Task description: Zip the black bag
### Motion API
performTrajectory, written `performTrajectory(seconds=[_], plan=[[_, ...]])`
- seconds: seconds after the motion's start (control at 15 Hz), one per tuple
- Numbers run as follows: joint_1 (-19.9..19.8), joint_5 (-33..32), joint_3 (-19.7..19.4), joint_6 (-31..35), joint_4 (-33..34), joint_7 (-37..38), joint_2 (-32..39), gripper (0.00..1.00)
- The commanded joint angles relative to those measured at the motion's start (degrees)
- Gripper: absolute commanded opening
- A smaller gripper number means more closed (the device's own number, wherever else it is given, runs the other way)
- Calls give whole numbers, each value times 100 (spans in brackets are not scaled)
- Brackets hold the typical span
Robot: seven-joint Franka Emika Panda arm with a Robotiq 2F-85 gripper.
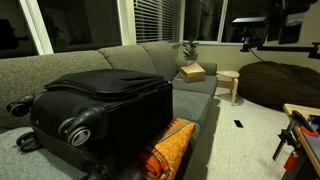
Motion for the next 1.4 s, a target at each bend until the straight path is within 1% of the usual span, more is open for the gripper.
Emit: performTrajectory(seconds=[0.0,0.4,0.6,0.73,0.8,1.2,1.33], plan=[[-139,-218,-166,429,230,-217,616,100],[-393,-672,-433,1102,838,-375,1771,100],[-504,-897,-556,1224,1190,-337,2230,100],[-541,-1058,-548,1023,1294,-60,2234,100],[-482,-898,-570,1153,1165,-252,2215,100],[-497,-954,-582,1141,1281,-199,2298,100],[-544,-1015,-611,1300,1371,-136,2480,100]])
